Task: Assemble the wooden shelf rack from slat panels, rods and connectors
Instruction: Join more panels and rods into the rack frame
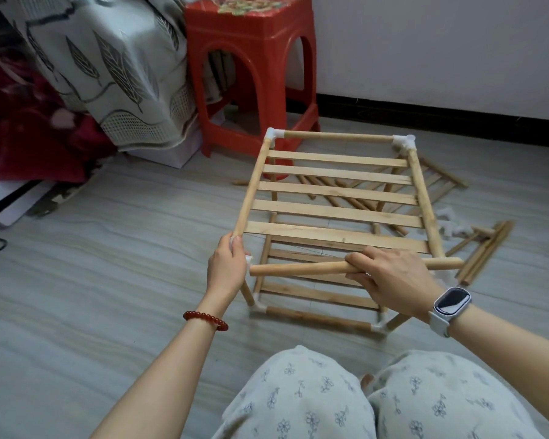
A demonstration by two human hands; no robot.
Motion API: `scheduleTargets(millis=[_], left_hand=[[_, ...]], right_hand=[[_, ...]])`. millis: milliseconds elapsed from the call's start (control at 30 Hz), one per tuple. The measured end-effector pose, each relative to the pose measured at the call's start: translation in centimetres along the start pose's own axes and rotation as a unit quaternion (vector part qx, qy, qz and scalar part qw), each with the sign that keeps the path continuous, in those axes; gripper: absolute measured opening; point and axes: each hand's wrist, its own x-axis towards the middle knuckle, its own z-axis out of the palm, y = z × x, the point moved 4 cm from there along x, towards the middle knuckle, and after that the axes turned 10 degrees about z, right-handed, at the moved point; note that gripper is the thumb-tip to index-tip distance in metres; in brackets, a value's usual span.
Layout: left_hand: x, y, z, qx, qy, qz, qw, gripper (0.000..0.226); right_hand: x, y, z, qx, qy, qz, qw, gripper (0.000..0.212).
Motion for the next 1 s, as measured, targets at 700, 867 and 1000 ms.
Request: scheduleTargets(millis=[700, 867, 1000], left_hand=[[0.0, 0.1, -0.1, -0.096, -0.014, -0.03, 0.995, 0.045], [0.4, -0.6, -0.3, -0.122, -0.037, -0.04, 0.991, 0.044], [0.5, -0.7, -0.2, -0.115, -0.041, -0.032, 0.992, 0.042]], right_hand=[[1.9, -5.3, 0.5, -0.008, 0.025, -0.052, 0.998, 0.018], [3.3, -5.3, 1.6, 0.014, -0.052, -0.042, 0.998, 0.033], [4.5, -5.0, 1.3, 0.091, -0.127, -0.019, 0.988, 0.026]])
